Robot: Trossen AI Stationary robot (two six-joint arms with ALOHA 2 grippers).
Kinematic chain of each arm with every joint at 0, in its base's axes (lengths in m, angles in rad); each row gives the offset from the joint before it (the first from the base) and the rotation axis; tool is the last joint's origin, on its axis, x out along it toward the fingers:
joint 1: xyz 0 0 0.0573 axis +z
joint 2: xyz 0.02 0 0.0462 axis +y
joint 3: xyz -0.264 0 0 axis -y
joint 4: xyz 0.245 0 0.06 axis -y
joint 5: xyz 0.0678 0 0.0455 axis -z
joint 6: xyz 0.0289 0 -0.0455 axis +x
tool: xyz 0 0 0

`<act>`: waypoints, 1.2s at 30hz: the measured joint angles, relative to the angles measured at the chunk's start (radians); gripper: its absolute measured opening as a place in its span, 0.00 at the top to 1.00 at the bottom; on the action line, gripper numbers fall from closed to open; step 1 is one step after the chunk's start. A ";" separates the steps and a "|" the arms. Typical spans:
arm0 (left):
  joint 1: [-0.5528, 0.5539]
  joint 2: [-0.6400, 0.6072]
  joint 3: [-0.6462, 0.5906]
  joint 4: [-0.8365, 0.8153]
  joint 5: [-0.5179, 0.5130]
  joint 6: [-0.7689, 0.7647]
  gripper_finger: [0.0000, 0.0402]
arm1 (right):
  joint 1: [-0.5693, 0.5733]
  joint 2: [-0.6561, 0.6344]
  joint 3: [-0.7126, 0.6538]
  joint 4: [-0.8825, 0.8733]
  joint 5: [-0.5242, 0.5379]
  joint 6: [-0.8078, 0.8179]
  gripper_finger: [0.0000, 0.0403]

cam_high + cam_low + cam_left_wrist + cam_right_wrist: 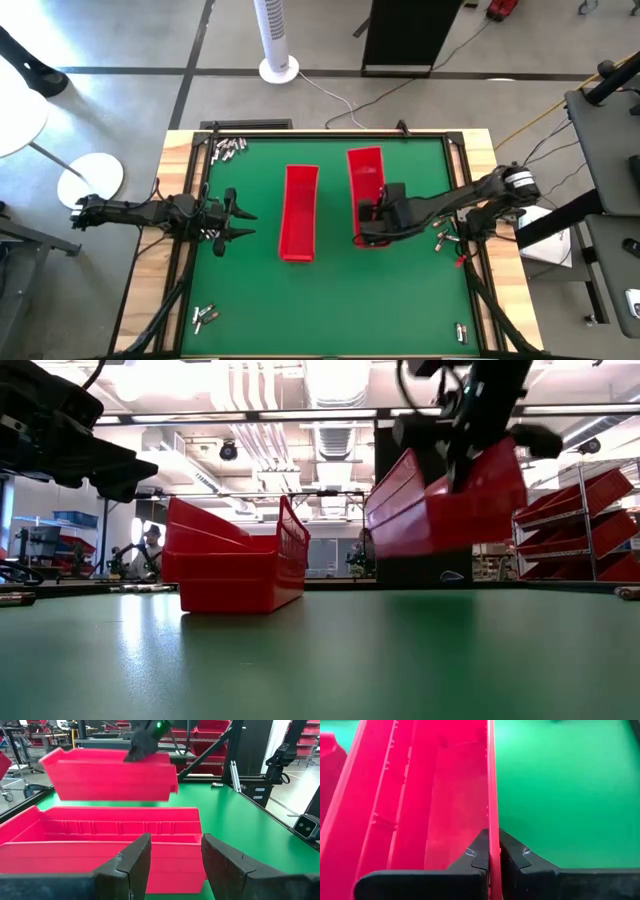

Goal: Sort batteries
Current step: Move the bins to the center of the table

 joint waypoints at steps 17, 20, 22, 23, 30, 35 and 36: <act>0.000 0.000 0.000 0.000 0.000 0.000 0.61 | -0.018 0.125 0.034 0.074 -0.079 0.078 0.97; 0.000 0.000 0.000 0.000 0.000 0.000 0.61 | -0.018 0.127 0.034 0.114 -0.080 0.055 0.97; 0.000 0.000 0.000 0.000 0.000 0.000 0.61 | -0.018 0.131 0.034 0.124 -0.085 0.047 0.97; 0.000 0.000 0.000 0.000 0.000 0.000 0.61 | -0.018 0.132 0.034 0.129 -0.094 0.043 0.97; 0.000 0.001 0.000 0.000 0.000 0.000 0.61 | -0.018 0.137 0.031 0.129 -0.132 0.043 0.97; 0.000 0.001 0.000 0.000 0.000 0.000 0.61 | -0.018 0.137 0.028 0.128 -0.151 0.042 0.97; 0.000 0.001 0.000 0.000 0.000 0.000 0.61 | -0.018 0.137 0.028 0.128 -0.156 0.042 0.97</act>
